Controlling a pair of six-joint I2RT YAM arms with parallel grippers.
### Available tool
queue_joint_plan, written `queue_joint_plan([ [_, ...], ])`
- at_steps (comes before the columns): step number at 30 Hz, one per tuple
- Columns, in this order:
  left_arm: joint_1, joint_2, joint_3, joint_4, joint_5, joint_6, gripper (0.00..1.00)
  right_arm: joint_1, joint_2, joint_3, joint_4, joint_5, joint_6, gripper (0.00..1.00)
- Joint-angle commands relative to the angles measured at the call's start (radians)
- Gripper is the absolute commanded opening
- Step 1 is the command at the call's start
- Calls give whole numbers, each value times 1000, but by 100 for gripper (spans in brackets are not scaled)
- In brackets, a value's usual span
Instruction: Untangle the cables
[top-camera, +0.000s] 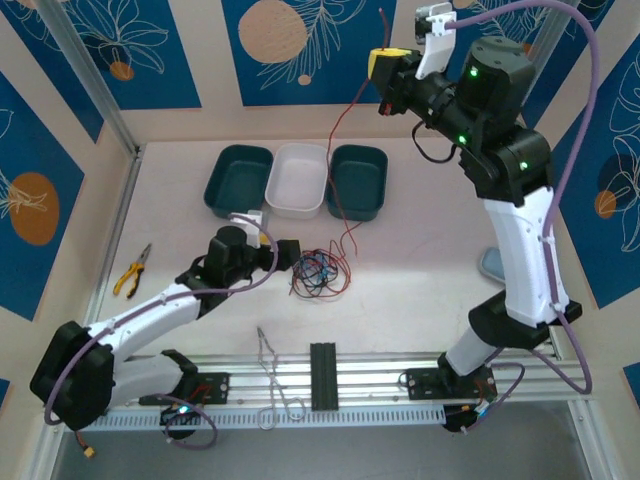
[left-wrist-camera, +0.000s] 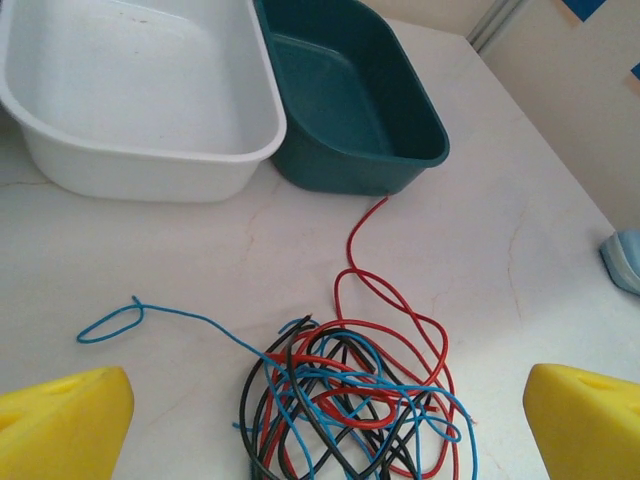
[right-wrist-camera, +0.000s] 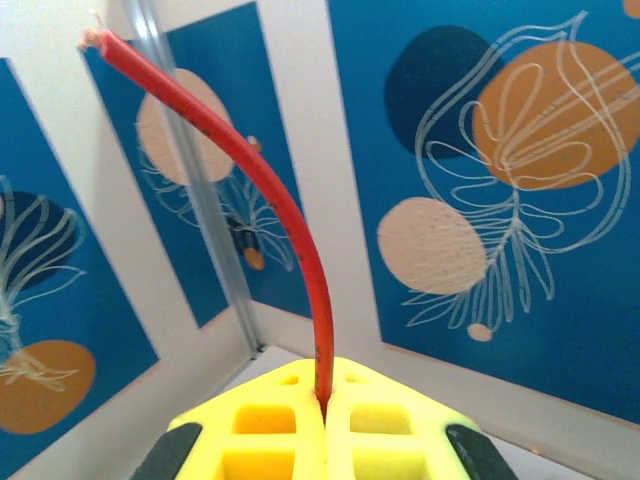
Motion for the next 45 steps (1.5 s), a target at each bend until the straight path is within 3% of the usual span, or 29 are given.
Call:
queue_joint_plan([
  [1,1,-31,-17,-50,-34,21,100,-55,56,-5,66,12,15,0],
  [12,3,-98,-31,-106,-79,53,100,-203,300,29,140,-67,81,0],
  [22,3,-115,-40,-133,-87,62,100,-214,454,-12,111,75,0,0],
  [35,3,-76,-35,-126,-79,70,100,-272,393,-218,-76,206,114,0],
  [45,4,-11,-9,-114,-53,72,100,-256,440,-313,-208,92,123,0],
])
